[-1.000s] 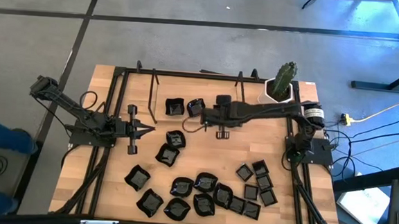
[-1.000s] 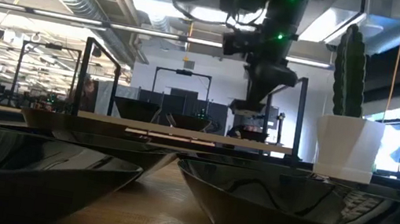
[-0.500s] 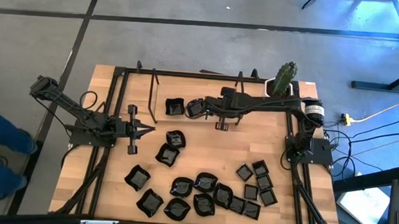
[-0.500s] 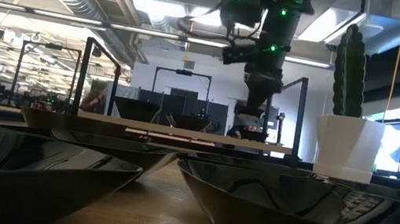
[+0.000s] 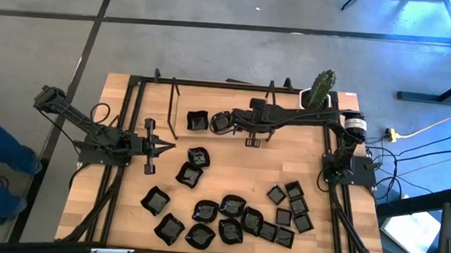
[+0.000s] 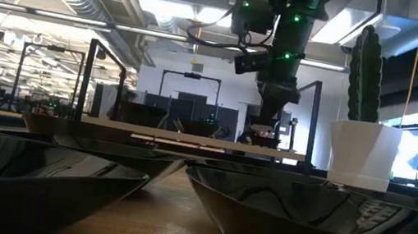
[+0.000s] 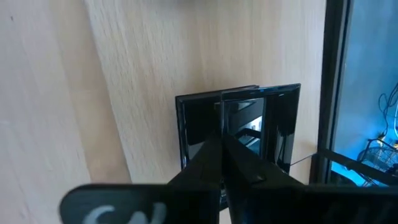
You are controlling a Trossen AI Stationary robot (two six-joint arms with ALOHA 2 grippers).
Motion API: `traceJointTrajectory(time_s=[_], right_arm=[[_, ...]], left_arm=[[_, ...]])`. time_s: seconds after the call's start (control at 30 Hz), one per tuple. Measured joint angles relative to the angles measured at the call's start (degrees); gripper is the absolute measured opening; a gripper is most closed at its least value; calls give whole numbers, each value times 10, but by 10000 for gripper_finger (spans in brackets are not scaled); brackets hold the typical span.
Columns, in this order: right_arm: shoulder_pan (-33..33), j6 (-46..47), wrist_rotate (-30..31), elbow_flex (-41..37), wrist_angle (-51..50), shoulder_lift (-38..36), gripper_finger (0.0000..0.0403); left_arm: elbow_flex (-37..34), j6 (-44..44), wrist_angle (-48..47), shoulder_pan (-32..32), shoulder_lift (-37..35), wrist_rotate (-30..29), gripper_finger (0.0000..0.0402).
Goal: Pick & Place Mini shaped plates
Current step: Stack the square plate on the top of the square plate on the shelf
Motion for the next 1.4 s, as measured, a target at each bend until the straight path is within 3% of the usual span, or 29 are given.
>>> traceJointTrajectory(time_s=[0.23, 0.5, 0.97, 1.4], right_arm=[[-4, 0, -23, 0, 0, 0, 4], [-5, 21, -5, 0, 0, 0, 4], [-8, -46, -34, 0, 9, -1, 4], [-18, -7, -54, 0, 8, 0, 5]], left_arm=[[0, -8, 0, 0, 0, 0, 4], [0, -23, -1, 0, 0, 0, 7], [0, -30, -6, 0, 0, 0, 8], [0, -23, -8, 0, 0, 0, 6]])
